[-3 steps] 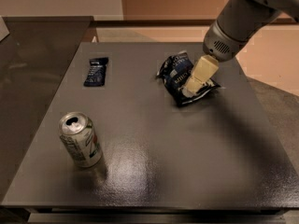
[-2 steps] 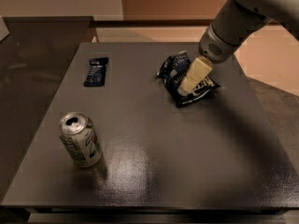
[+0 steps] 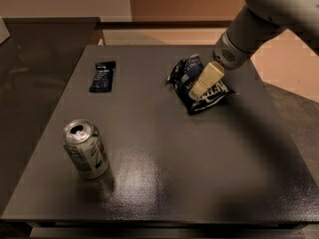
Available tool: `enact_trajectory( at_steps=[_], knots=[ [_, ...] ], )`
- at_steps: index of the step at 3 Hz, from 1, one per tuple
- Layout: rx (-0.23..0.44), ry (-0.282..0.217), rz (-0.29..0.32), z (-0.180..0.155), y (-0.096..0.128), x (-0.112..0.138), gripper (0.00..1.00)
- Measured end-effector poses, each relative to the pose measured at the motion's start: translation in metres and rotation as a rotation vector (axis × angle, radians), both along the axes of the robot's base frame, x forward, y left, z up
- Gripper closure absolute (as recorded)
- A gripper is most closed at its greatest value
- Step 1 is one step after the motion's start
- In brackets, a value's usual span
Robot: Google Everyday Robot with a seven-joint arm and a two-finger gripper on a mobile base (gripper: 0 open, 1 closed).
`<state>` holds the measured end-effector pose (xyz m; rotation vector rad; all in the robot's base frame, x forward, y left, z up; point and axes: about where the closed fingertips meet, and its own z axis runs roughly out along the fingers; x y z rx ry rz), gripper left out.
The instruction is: Pick blue chip bag
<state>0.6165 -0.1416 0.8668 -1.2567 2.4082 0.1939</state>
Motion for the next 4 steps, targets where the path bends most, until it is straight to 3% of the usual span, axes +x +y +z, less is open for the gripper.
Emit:
enact_trajectory(
  at_steps=[1,3,4],
  knots=[
    [0.016,0.013,0.002,-0.002,0.001,-0.001,0.18],
    [0.04,0.027,0.004,-0.002,0.0,-0.007,0.65],
    [0.06,0.006,0.005,0.009,-0.003,-0.009,0.88]
  ],
)
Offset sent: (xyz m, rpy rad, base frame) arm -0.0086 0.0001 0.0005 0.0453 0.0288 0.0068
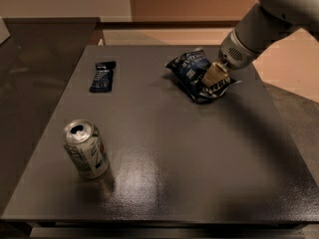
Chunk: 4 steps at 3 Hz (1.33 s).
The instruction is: Pick blue chip bag
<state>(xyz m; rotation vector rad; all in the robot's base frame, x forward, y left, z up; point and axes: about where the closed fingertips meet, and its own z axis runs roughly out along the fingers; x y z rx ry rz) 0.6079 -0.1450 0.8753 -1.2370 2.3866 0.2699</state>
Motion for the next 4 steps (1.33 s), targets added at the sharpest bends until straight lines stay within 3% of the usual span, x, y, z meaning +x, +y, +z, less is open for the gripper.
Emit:
enact_trajectory(
  at_steps=[1,4],
  knots=[
    [0.029,-0.039,0.014,0.021,-0.003,0.0,1.0],
    [0.092,-0.203,0.137,0.128,-0.023,0.004,1.0]
  ],
)
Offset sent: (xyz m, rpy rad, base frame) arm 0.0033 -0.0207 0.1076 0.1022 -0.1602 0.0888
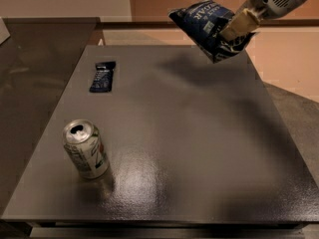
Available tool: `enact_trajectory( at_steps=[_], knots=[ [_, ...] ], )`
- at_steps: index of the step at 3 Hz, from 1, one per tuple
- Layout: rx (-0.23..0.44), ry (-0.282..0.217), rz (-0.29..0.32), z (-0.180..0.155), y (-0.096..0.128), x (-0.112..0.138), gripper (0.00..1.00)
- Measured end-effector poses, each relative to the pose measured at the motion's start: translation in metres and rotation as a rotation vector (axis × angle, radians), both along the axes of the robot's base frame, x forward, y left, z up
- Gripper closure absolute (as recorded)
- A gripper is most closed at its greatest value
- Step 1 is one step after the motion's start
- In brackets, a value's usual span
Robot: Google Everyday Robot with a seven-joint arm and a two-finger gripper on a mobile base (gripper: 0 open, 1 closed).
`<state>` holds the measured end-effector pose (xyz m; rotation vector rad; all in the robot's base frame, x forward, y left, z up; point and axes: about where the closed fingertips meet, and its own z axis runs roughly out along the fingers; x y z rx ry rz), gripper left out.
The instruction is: Pick blue chip bag
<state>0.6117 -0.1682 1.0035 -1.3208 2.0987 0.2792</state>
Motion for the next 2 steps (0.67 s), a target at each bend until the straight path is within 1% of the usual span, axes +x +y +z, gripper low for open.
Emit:
enact_trajectory(
  at_steps=[1,2],
  knots=[
    [0.007,-0.062,0.054,0.0328,-0.0023,-0.0015,1.0],
    [0.007,-0.062,0.054,0.0328,-0.0023,-0.0014,1.0]
  ],
)
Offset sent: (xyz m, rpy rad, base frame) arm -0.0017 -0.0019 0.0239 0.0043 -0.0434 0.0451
